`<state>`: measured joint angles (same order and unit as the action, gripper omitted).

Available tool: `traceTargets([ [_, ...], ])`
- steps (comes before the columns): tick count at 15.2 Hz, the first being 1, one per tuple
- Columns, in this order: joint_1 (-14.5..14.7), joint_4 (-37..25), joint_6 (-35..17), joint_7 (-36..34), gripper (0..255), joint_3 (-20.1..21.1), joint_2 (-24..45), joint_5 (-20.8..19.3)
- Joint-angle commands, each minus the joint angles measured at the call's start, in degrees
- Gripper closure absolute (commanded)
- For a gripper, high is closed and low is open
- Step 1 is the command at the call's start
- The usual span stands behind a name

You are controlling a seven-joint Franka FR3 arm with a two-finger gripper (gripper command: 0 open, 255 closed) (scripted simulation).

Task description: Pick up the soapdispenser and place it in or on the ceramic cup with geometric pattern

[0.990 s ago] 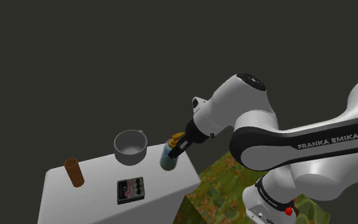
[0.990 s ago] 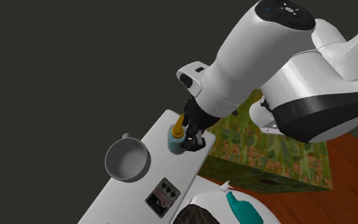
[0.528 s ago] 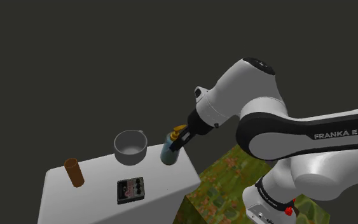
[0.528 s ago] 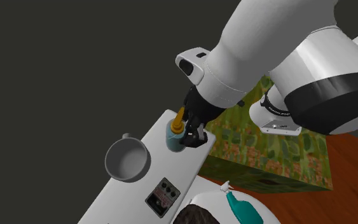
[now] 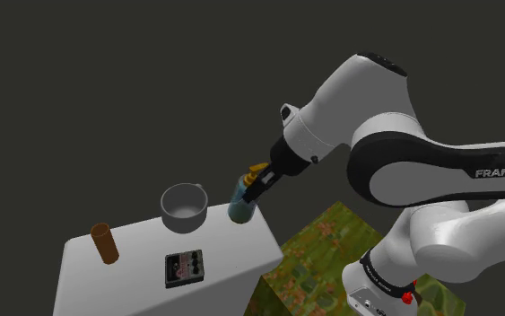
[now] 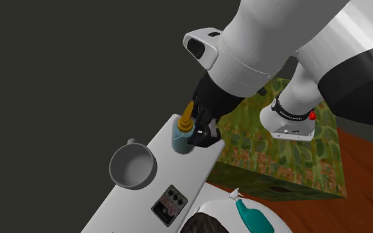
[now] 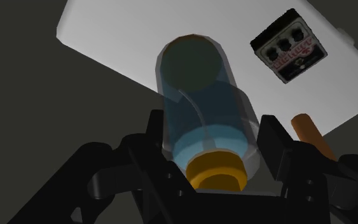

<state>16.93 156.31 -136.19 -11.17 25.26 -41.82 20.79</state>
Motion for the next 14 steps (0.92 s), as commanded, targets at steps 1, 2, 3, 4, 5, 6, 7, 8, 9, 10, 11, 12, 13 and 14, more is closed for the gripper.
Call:
traceTargets([
  [1,-0.13,-1.11,1.9,-0.1,255,-0.45,-0.79,-0.4],
  [2,-0.22,-1.71,2.8,-0.14,255,-0.67,-1.09,-0.61],
  [3,-0.3,-2.32,3.68,-0.18,255,-0.88,-1.37,-0.81],
  [4,-0.39,-2.93,4.55,-0.22,255,-1.09,-1.63,-1.02],
  [5,-0.48,-3.56,5.4,-0.26,255,-1.3,-1.87,-1.22],
  [6,-0.57,-4.2,6.25,-0.3,255,-1.51,-2.09,-1.42],
  [7,-0.66,-4.85,7.09,-0.34,255,-1.71,-2.28,-1.62],
  [8,-0.75,-5.5,7.93,-0.39,255,-1.91,-2.46,-1.81],
  [9,-0.85,-6.17,8.75,-0.43,255,-2.1,-2.62,-2.0],
  [10,-0.94,-6.85,9.56,-0.47,255,-2.3,-2.76,-2.19],
  [11,-1.03,-7.54,10.37,-0.51,255,-2.48,-2.88,-2.38],
  [12,-1.07,-7.83,10.7,-0.53,255,-2.56,-2.93,-2.46],
  [13,-1.91,-9.78,9.97,-0.68,255,-2.05,-0.34,-2.89],
  [14,-2.77,-11.78,9.34,-0.89,255,-1.51,2.2,-3.38],
])
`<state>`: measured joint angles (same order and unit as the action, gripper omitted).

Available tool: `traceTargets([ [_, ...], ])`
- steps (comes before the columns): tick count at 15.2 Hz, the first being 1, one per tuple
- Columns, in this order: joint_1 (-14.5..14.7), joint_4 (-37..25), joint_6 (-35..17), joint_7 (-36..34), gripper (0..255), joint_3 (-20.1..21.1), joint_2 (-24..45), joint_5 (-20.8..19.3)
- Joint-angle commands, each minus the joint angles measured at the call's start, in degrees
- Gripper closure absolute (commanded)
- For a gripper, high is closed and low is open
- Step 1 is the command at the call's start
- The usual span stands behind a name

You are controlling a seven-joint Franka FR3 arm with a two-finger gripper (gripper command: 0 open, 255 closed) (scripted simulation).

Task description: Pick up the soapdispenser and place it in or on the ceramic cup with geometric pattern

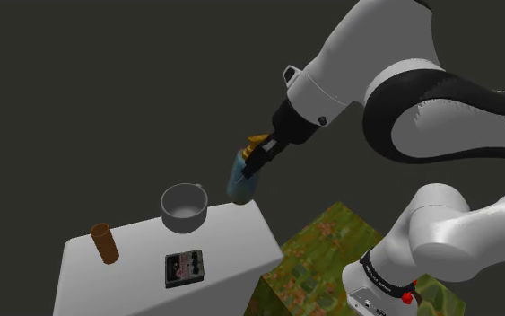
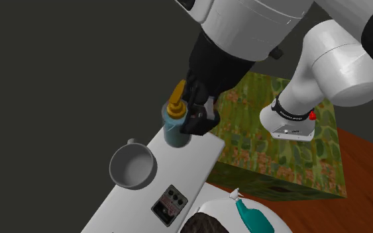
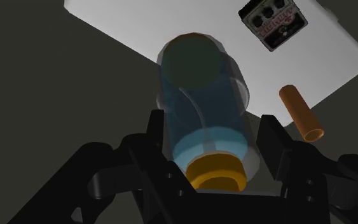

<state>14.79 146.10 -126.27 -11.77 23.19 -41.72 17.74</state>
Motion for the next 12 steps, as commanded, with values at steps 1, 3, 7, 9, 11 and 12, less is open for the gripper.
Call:
traceTargets([
  [1,-1.49,-3.61,-1.13,-0.56,255,1.13,4.59,-0.89],
  [3,-3.19,-7.84,-1.94,-1.31,255,2.35,9.48,-2.25],
  [7,-6.52,-16.87,-2.6,-3.61,255,5.1,19.08,-5.97],
  [9,-8.05,-21.72,-2.46,-5.19,255,6.6,23.92,-8.43],
  [11,-8.77,-23.91,-3.01,-6.25,255,7.52,26.83,-10.06],
  [12,-8.73,-23.27,-3.79,-6.3,255,7.6,26.97,-10.09],
])
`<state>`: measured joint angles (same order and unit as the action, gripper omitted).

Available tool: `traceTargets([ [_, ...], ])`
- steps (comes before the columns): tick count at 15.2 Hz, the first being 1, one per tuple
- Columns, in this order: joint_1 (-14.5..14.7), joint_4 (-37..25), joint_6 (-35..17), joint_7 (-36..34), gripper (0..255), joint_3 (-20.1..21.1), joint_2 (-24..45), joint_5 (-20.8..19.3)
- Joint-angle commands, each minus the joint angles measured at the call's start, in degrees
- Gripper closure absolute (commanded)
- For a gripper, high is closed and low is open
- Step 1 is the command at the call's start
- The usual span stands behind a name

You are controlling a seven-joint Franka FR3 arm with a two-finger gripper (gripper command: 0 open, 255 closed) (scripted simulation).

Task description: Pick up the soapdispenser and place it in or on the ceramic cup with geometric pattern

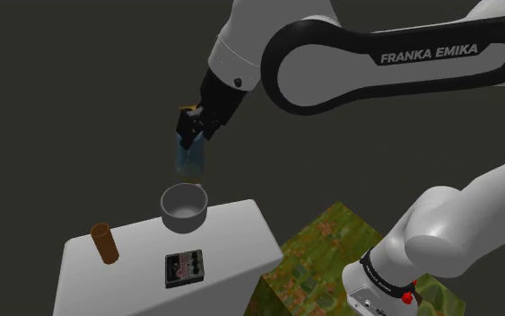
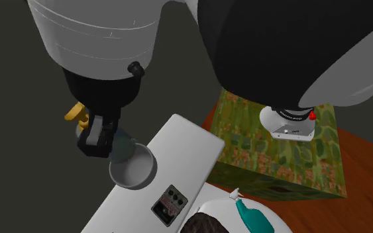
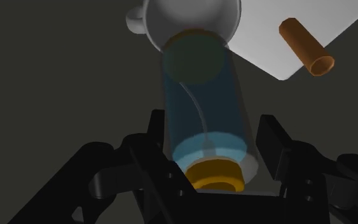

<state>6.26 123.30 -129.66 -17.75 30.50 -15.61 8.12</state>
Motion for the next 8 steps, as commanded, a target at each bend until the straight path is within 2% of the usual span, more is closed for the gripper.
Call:
traceTargets([
  [1,-0.18,0.18,-1.18,-0.37,255,0.38,1.02,-0.51],
  [8,-0.22,4.3,-6.7,-0.89,255,1.2,2.53,-1.06],
])
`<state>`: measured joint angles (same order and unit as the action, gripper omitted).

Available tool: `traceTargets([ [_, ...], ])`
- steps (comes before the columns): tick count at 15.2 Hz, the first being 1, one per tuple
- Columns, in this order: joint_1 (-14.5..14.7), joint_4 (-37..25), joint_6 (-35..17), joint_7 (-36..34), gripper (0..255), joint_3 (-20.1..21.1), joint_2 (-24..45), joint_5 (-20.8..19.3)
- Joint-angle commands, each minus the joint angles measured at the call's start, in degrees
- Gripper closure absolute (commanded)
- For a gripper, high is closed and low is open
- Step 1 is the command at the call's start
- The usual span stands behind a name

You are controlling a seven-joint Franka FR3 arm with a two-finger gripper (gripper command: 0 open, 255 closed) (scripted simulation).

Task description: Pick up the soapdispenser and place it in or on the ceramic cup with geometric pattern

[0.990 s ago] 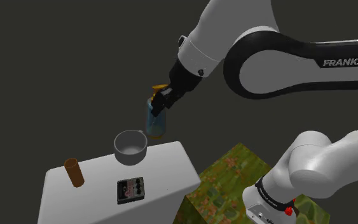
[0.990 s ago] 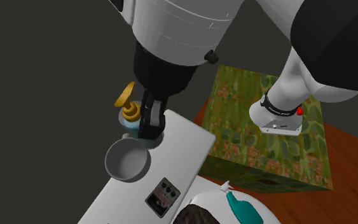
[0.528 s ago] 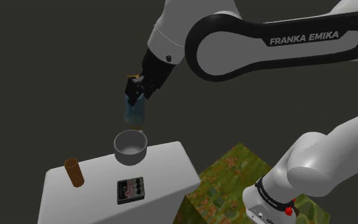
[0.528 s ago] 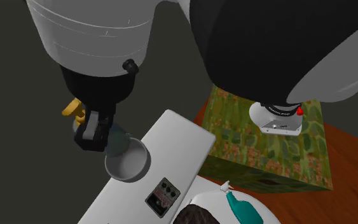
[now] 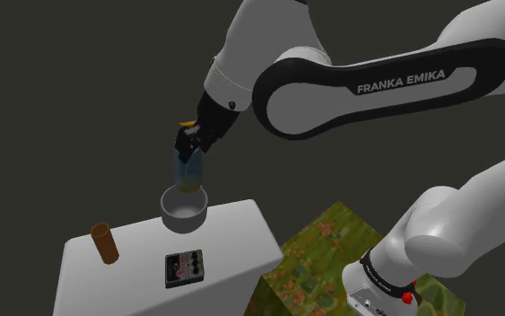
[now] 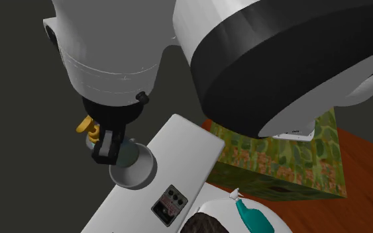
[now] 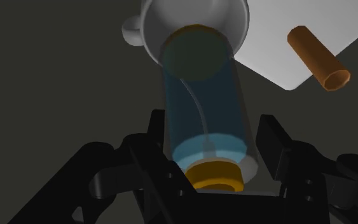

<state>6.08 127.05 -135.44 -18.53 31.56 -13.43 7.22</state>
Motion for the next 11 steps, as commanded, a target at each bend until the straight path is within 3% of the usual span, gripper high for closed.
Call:
traceTargets([
  [1,-0.07,1.1,-1.72,-0.22,255,0.27,0.63,-0.29],
  [11,-0.41,4.85,-7.81,-1.41,255,1.34,3.22,-1.76],
])
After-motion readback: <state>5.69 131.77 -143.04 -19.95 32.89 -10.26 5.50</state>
